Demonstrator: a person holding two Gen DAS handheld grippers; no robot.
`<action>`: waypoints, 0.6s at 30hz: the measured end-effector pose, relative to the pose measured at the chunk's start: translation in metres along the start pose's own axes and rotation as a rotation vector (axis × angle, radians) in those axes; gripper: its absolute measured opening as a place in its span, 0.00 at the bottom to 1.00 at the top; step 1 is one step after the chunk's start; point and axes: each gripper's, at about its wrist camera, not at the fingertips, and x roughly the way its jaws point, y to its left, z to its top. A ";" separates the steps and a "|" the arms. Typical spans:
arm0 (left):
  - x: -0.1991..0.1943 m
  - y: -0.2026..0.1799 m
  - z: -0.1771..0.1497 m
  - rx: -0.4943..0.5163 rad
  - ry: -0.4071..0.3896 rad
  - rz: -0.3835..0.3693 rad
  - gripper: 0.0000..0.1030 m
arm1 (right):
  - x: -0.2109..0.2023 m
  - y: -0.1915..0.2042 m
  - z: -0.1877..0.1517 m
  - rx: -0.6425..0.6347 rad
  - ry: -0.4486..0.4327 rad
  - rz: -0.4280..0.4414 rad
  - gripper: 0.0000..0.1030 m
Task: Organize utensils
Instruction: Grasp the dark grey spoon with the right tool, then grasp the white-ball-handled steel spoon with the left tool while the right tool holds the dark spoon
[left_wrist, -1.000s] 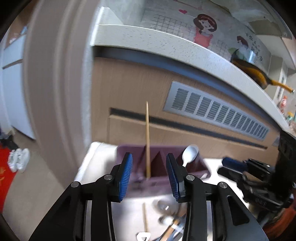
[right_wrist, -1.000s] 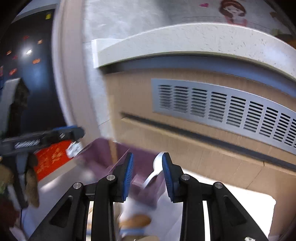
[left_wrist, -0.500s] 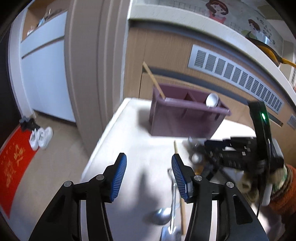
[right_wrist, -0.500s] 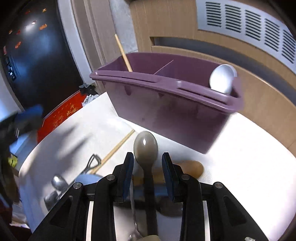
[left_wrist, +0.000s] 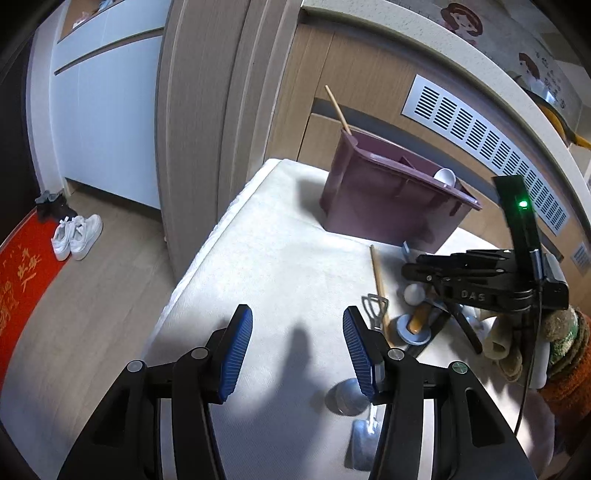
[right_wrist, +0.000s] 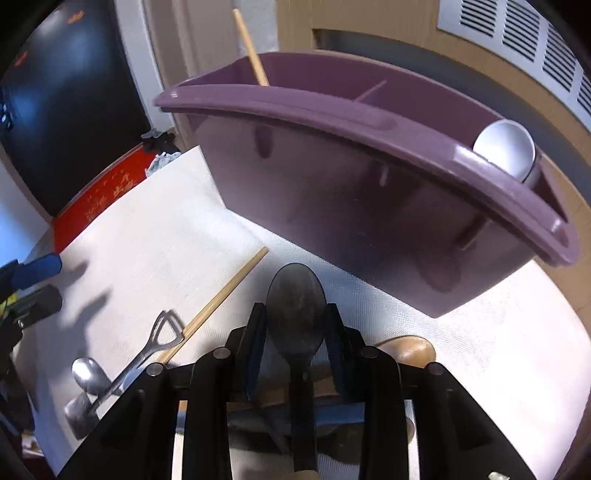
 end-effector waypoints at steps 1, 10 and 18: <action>-0.002 0.000 0.000 -0.004 -0.001 0.004 0.51 | -0.007 0.001 -0.001 0.001 -0.015 0.004 0.28; -0.018 -0.010 -0.008 -0.002 0.002 -0.020 0.51 | -0.078 -0.030 -0.028 0.084 -0.095 0.010 0.27; -0.002 -0.065 -0.020 0.052 0.087 -0.134 0.51 | -0.099 -0.036 -0.063 0.145 -0.138 0.041 0.27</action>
